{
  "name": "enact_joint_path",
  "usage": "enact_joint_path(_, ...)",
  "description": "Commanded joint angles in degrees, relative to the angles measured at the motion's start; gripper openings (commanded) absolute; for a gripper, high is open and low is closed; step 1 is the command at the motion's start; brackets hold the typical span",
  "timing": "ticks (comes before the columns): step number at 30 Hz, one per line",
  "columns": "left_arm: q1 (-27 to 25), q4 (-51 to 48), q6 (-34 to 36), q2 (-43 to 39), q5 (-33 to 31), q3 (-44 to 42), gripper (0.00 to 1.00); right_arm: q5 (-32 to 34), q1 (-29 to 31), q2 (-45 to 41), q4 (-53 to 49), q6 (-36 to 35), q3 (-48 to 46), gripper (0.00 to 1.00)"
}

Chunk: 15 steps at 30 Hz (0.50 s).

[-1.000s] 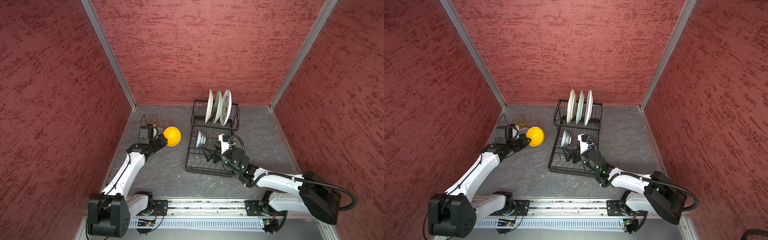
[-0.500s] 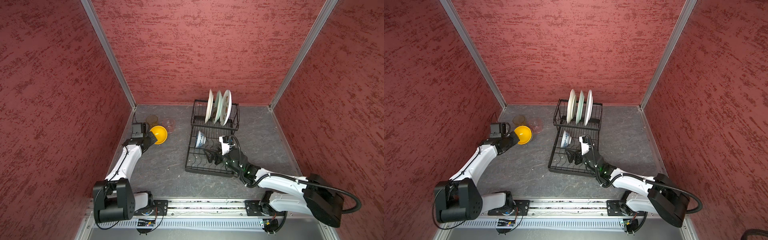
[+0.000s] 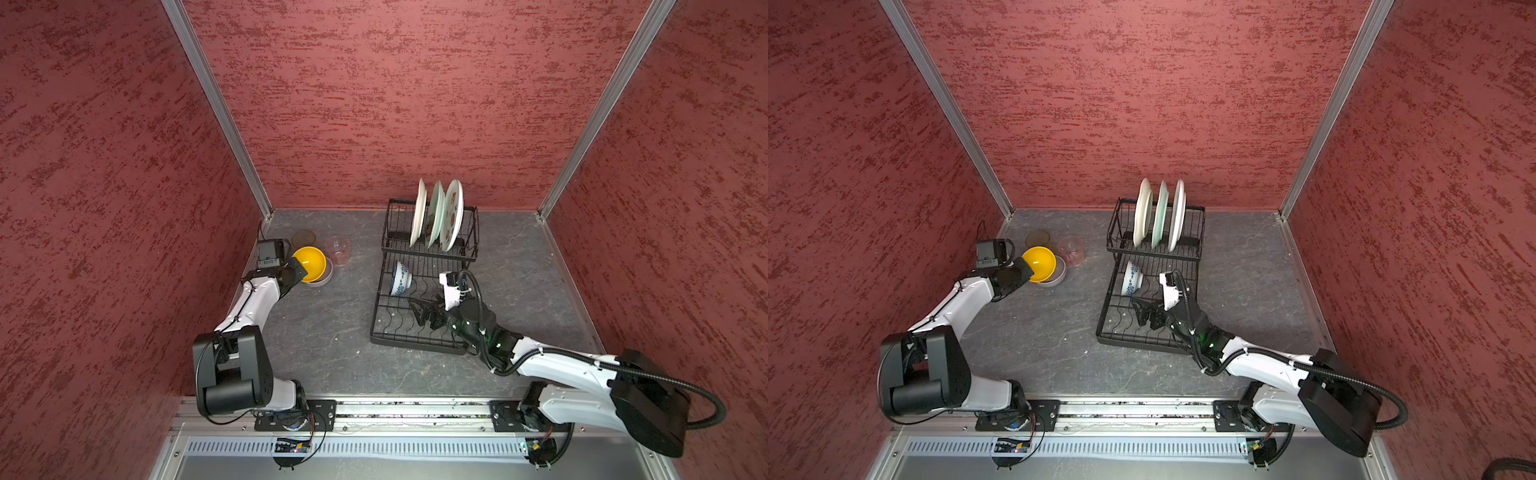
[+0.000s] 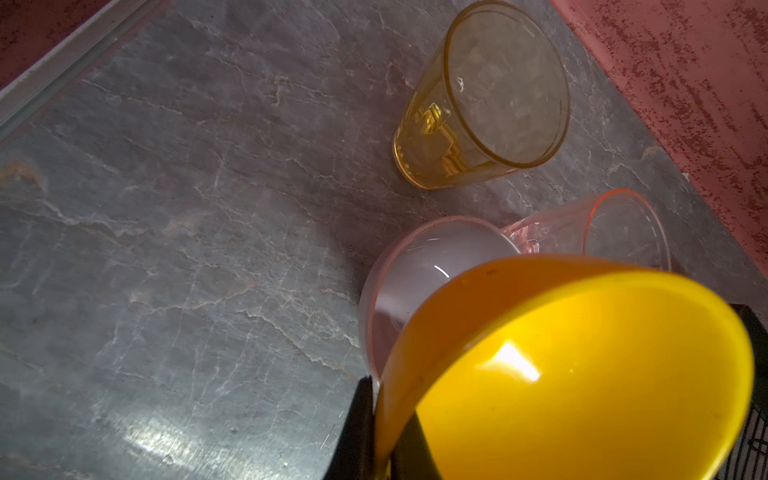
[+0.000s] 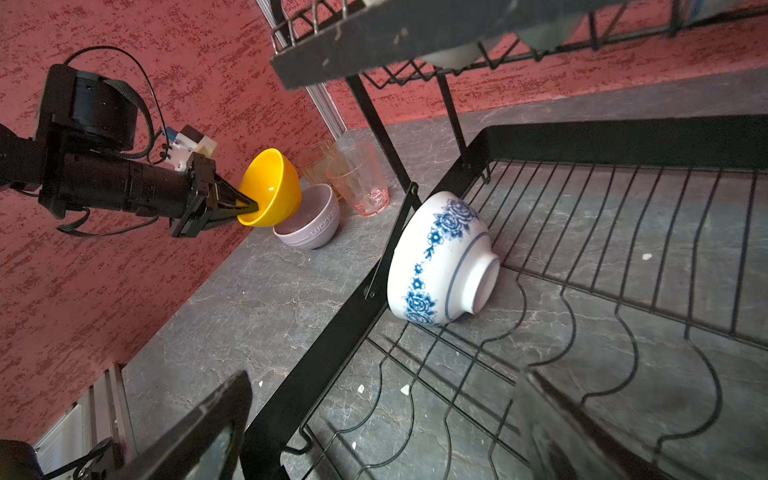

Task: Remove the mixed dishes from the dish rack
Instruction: 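Lower the yellow bowl into the lilac bowl with the left gripper and release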

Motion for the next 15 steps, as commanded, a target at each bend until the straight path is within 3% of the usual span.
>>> enact_joint_path(1,-0.1,2.6,0.2,1.3,1.2,1.8,0.0,1.4,0.4,0.1,-0.9,-0.2,1.2,0.99)
enact_joint_path(15,-2.1,2.0,0.8,6.6,1.0,4.6,0.0,3.0,0.4,1.2,-1.9,0.2,1.4,0.99)
